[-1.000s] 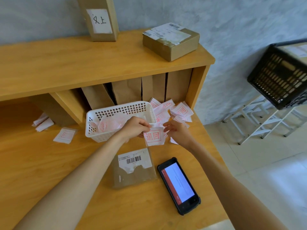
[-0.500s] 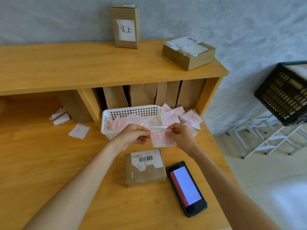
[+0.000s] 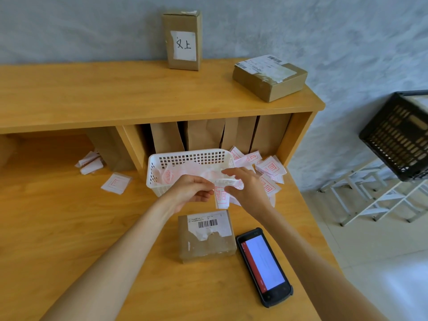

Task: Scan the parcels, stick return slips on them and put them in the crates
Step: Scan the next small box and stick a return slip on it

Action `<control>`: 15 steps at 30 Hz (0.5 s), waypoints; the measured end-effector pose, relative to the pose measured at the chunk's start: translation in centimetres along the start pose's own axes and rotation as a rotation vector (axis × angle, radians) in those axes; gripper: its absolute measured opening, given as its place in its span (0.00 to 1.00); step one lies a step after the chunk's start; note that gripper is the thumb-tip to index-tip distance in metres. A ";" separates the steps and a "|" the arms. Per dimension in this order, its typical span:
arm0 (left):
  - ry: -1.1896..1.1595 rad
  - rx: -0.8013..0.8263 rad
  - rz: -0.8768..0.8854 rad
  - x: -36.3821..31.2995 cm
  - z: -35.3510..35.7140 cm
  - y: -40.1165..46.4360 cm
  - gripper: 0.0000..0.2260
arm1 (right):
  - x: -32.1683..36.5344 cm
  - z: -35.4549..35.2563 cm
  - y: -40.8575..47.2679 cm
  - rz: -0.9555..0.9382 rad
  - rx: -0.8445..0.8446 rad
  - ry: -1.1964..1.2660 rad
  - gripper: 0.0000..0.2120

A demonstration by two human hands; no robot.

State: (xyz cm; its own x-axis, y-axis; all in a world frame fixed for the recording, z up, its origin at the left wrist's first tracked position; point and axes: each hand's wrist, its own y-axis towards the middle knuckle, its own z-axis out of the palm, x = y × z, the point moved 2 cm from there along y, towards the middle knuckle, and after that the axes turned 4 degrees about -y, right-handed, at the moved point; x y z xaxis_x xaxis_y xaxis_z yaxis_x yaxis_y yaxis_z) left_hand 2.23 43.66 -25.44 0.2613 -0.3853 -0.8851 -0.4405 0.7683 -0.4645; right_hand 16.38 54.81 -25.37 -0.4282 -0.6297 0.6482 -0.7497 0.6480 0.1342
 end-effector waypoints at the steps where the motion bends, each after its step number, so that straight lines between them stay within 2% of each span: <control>1: -0.001 0.004 -0.003 -0.1 0.0 0.0 0.02 | 0.3 0.1 0.1 -0.031 0.014 -0.003 0.17; 15: -0.022 0.051 -0.047 -0.8 0.5 0.6 0.02 | 0.6 0.4 0.8 -0.153 -0.053 -0.111 0.04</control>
State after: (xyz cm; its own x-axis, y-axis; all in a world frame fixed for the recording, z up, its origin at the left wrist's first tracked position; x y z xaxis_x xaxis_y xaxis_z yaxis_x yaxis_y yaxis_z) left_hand 2.19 44.66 -24.95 0.2994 -0.4109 -0.8611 -0.3829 0.7749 -0.5029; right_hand 15.28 54.81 -25.23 -0.3667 -0.7638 0.5312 -0.7838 0.5612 0.2659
